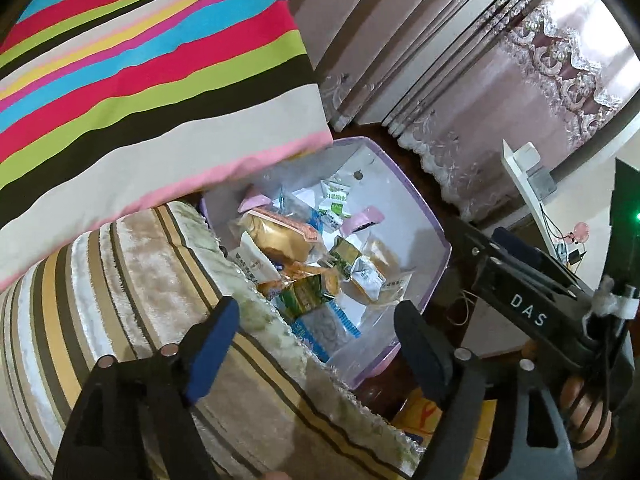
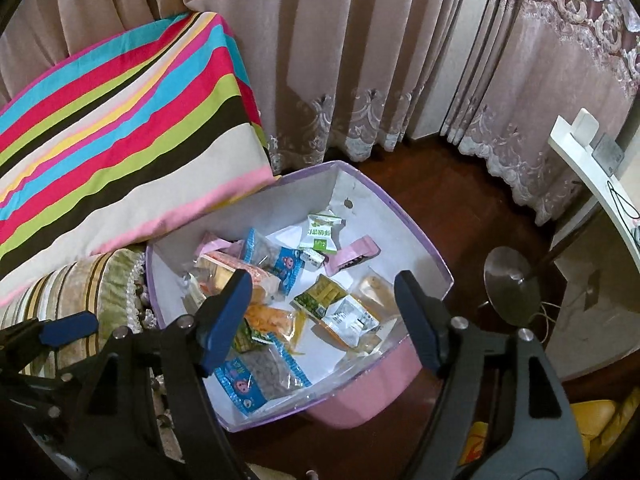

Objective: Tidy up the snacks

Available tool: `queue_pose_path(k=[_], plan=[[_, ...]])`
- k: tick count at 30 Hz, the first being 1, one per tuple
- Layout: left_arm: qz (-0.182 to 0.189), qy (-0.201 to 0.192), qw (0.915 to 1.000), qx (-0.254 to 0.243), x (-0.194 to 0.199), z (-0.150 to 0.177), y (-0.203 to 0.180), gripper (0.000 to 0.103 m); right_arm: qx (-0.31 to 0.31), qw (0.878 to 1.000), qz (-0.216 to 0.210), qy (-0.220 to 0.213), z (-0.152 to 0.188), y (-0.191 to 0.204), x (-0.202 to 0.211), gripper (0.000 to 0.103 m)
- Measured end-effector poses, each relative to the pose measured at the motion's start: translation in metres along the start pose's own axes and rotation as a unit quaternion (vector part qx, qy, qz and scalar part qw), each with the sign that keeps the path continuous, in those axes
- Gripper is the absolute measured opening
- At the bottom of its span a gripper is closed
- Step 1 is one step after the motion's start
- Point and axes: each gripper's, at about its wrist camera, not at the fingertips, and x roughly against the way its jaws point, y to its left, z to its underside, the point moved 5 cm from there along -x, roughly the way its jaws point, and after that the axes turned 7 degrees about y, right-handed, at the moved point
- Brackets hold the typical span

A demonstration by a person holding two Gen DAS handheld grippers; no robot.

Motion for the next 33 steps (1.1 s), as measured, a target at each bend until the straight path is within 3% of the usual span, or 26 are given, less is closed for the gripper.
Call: queue_pose_path(k=[7,17,33], plan=[[0.007,0.006,1.0,-0.004,-0.007,-0.002,-0.005,0.094,0.001,1.0,0.003,0.002,0.0,-0.004,-0.001,0.076],[-0.013,0.008,0.9998,0.012,-0.017,-0.012,-0.004,0.095,-0.007,1.0,0.007,0.01,0.003,-0.01,-0.005,0.076],[-0.014,0.007,0.9998,0.014,-0.017,-0.012,-0.004,0.095,-0.01,1.0,0.007,0.013,0.003,-0.012,-0.005,0.076]])
